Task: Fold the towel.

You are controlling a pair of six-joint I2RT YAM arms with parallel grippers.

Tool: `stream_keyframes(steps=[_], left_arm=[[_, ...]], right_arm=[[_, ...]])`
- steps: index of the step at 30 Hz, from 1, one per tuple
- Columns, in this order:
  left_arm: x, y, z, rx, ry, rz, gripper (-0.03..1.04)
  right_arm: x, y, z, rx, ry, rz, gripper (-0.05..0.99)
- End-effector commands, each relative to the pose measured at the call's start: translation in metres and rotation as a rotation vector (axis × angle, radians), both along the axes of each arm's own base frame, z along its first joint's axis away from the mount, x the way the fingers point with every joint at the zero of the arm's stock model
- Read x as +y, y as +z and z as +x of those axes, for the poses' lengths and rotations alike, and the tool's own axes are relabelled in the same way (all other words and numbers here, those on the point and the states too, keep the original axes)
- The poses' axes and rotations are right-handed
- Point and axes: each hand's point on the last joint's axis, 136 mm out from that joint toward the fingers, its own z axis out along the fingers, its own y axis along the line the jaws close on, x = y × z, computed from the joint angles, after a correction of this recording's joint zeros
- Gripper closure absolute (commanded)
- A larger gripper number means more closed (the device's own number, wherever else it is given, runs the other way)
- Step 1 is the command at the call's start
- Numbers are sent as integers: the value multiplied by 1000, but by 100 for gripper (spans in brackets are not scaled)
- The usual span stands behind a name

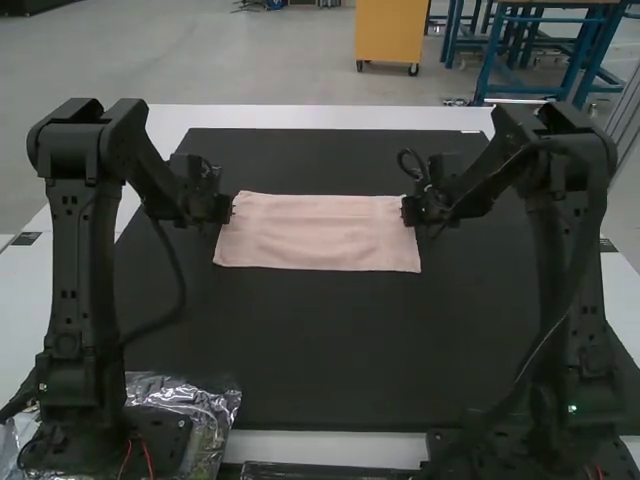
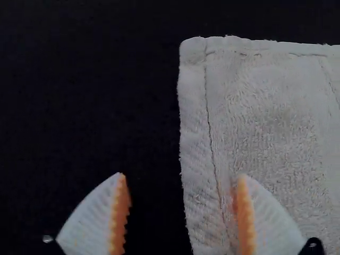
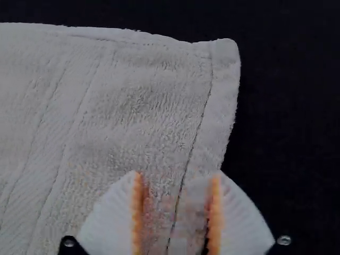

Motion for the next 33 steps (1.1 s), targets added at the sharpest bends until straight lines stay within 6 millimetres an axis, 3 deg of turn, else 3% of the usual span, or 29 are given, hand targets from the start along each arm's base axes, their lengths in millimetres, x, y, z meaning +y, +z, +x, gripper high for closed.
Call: stream_keyframes(steps=[1, 5, 7, 13, 21, 26, 33], left_arm=[[12, -37, -14, 78, 1, 40, 99], [15, -28, -10, 51, -20, 17, 99], [21, -16, -5, 23, -16, 9, 99], [15, 35, 11, -68, -41, -45, 99], [8, 83, 11, -111, -75, -92, 99], [5, 91, 3, -87, -88, -102, 99], [15, 88, -19, -49, -94, -87, 99]], right_arm=[[-1, -46, -24, 117, 16, -6, 96], [-1, -39, -23, 111, 3, 15, 96], [1, -24, -17, 82, 0, 27, 96], [7, 34, 3, -11, -21, 89, 96], [7, 97, 4, -83, -22, 142, 96], [6, 106, -9, -54, -20, 152, 96], [-8, 94, -37, -4, -31, 151, 96]])
